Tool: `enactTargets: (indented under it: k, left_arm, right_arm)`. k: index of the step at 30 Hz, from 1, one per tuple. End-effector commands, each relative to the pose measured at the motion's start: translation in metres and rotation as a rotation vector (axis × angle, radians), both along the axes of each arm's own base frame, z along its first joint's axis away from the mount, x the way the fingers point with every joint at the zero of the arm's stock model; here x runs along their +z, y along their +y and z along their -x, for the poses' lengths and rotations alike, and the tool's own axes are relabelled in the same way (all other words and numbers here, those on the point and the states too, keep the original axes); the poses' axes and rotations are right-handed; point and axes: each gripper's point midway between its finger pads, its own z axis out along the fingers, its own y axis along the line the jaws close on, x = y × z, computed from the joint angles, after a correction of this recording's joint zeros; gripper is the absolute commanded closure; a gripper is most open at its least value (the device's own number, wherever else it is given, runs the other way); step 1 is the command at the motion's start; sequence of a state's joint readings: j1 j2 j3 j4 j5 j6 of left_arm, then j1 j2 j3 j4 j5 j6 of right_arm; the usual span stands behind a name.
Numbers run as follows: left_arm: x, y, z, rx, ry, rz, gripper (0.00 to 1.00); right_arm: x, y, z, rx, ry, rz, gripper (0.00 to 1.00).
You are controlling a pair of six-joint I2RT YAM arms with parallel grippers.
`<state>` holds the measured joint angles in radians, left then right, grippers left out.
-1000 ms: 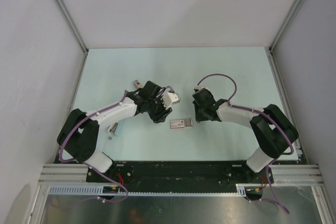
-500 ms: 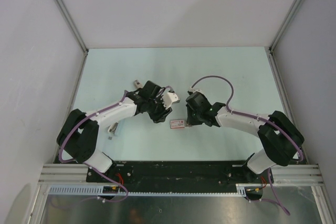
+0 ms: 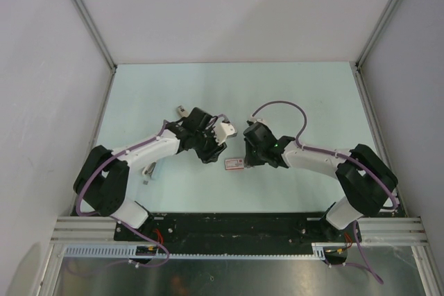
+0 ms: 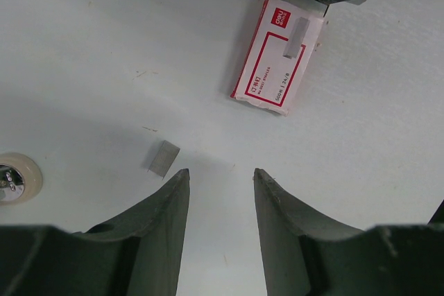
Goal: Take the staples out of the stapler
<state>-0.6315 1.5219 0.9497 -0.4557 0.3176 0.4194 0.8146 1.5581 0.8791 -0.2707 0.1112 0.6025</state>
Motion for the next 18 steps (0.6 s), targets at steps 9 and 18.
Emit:
enactTargets:
  k: [9, 18]
  left_arm:
    - [0.009, 0.000, -0.002, -0.021, -0.040, 0.019, 0.53]
    - [0.007, 0.001, -0.001, -0.023, -0.038, 0.016, 0.53]
  right_arm:
    - [0.008, 0.014, -0.021, -0.016, -0.137, 0.034, 0.84]
    - [0.005, 0.011, -0.021, -0.024, -0.175, 0.059, 0.85]
